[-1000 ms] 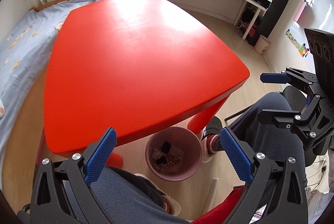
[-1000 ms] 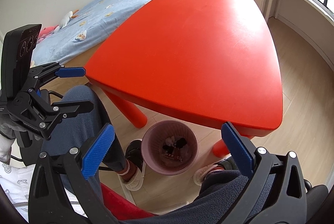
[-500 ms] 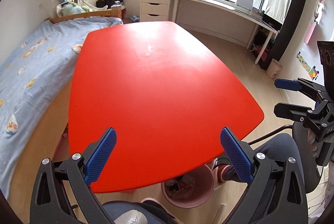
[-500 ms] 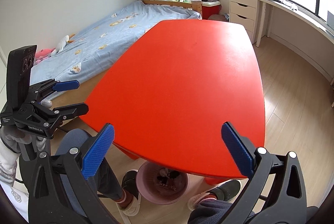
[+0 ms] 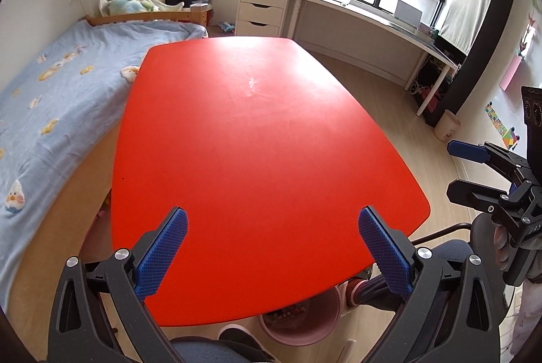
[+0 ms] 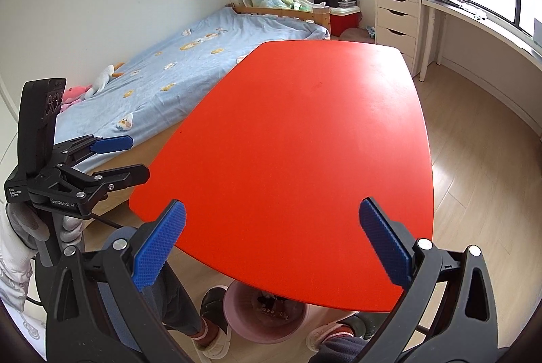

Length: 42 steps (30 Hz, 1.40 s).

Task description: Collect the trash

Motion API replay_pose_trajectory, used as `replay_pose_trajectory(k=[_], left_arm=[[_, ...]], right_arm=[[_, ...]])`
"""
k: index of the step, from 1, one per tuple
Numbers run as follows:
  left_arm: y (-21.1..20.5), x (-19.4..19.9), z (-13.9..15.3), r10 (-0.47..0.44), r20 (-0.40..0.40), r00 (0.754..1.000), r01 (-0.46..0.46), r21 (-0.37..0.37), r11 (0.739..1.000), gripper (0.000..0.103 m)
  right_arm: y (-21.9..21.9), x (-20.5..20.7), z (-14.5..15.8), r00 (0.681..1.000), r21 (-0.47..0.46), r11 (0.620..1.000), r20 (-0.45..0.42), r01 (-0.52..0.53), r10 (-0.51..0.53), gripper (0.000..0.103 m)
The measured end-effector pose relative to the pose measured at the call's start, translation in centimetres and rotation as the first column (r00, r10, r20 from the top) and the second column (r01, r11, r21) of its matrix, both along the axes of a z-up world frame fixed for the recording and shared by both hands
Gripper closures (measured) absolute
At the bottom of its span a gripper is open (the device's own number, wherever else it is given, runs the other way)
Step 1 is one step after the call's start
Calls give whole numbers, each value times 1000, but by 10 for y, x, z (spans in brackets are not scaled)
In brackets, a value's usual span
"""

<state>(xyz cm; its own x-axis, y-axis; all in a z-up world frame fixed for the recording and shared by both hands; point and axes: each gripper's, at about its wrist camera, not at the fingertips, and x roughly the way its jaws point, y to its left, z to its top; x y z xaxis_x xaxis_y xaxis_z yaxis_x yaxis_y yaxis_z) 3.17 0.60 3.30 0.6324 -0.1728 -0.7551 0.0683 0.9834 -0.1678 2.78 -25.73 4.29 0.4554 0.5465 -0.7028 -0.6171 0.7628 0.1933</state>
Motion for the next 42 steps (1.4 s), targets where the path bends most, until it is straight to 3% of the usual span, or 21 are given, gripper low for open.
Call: replay_pose_trajectory(k=[42], left_arm=[[0,-3,-3,5,12,1000,-5,-6,1000,6]], right_arm=[[6,11,-8,999,-70,997,22,31,-29,3]])
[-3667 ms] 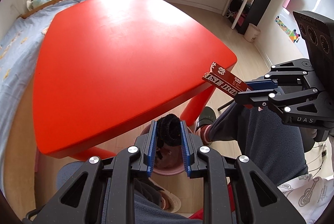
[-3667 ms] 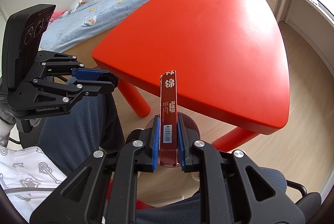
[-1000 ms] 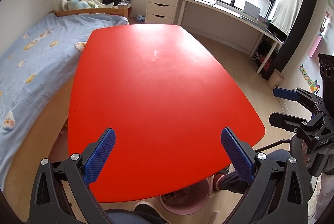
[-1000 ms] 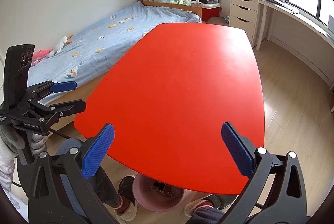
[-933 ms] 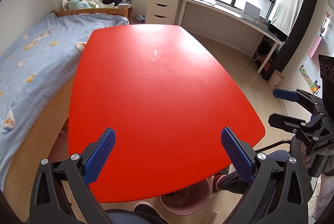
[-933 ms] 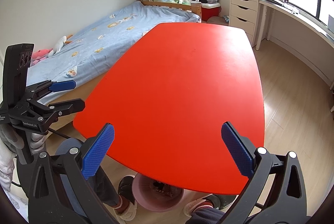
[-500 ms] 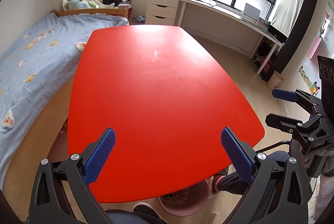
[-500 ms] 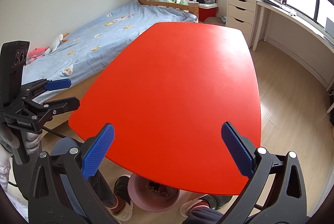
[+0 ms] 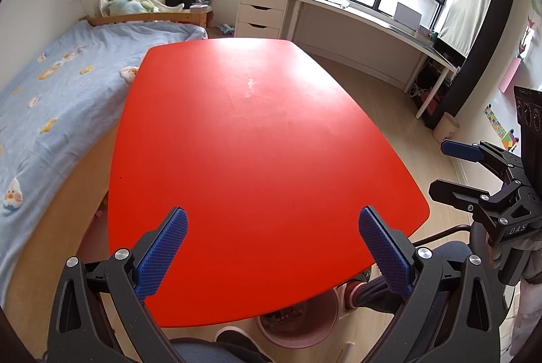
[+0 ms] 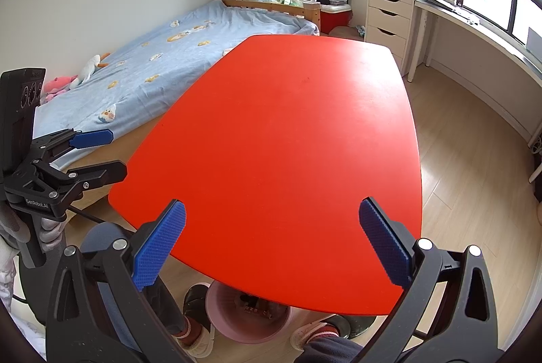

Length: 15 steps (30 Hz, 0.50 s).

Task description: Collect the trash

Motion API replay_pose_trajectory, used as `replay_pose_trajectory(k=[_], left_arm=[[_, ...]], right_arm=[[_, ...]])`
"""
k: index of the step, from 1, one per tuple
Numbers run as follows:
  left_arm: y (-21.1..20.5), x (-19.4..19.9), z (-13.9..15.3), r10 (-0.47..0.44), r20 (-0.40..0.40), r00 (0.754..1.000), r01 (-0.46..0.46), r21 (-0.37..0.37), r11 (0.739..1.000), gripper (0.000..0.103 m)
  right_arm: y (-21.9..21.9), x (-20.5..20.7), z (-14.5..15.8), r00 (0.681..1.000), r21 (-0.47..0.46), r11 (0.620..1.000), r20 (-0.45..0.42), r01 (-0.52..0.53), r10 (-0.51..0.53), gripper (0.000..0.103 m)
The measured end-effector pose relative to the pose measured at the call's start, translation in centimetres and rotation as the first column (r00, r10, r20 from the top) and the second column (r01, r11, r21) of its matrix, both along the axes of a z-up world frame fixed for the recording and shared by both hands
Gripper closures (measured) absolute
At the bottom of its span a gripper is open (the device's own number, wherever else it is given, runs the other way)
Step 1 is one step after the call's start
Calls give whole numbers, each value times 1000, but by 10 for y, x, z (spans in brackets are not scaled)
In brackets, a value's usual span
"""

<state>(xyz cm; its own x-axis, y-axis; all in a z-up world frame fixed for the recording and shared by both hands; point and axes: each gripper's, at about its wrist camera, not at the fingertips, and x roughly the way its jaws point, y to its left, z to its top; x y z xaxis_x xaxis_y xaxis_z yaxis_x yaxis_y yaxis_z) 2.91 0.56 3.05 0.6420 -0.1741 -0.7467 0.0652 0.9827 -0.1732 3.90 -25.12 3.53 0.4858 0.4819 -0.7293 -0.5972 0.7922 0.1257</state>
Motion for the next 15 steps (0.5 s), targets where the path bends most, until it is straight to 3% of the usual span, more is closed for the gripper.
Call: replay_pose_trajectory(k=[15], left_arm=[[-3,0,-2,-3,-3,1000,3,1,1000,6]], right_arm=[[1,1,0,1000,-5,1000,1,7,-7,3]])
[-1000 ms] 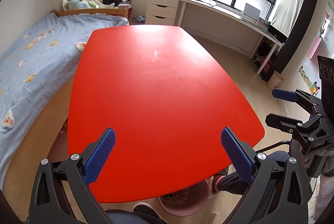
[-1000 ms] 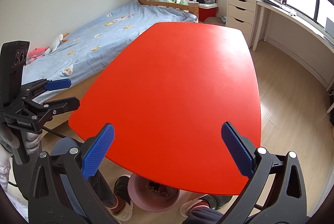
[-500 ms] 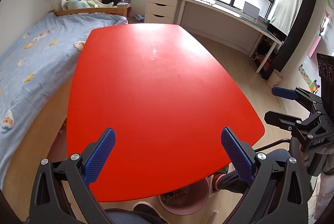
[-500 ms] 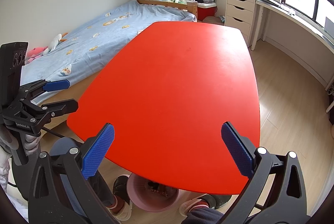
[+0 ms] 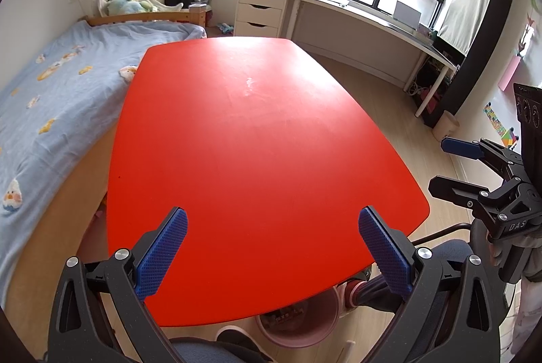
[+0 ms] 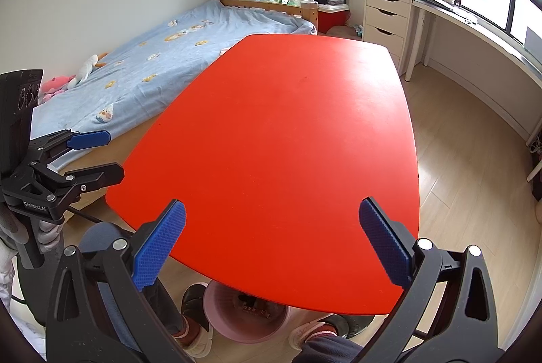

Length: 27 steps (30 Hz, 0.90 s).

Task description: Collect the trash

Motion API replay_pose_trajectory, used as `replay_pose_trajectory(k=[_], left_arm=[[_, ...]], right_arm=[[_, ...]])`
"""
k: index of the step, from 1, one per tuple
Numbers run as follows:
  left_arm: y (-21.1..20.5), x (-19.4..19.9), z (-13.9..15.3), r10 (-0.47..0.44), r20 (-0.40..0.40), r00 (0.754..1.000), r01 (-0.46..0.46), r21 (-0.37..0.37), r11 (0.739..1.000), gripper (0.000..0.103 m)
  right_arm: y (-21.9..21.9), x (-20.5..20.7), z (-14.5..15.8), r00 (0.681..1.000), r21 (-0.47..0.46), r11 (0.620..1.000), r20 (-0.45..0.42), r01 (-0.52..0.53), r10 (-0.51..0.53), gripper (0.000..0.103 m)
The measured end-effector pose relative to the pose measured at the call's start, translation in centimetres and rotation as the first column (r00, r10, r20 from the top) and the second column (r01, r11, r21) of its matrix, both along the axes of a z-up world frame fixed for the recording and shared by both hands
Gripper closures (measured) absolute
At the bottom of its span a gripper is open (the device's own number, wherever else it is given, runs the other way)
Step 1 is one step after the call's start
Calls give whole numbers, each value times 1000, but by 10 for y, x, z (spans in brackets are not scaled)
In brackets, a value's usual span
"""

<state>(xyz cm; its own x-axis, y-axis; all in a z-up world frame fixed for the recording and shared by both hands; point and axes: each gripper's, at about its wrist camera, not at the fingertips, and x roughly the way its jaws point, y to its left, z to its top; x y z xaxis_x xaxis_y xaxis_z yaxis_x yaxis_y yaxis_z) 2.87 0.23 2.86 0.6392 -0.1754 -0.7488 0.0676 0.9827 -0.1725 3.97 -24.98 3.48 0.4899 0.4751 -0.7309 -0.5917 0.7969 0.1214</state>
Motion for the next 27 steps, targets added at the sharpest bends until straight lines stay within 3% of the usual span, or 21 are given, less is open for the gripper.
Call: replay_pose_trajectory(k=[27], left_arm=[[0,-3,-1,5,19,1000,-5,30,1000,6]], right_arm=[[-6,-5,-3,1000,8,1000,9,5,-5,3]])
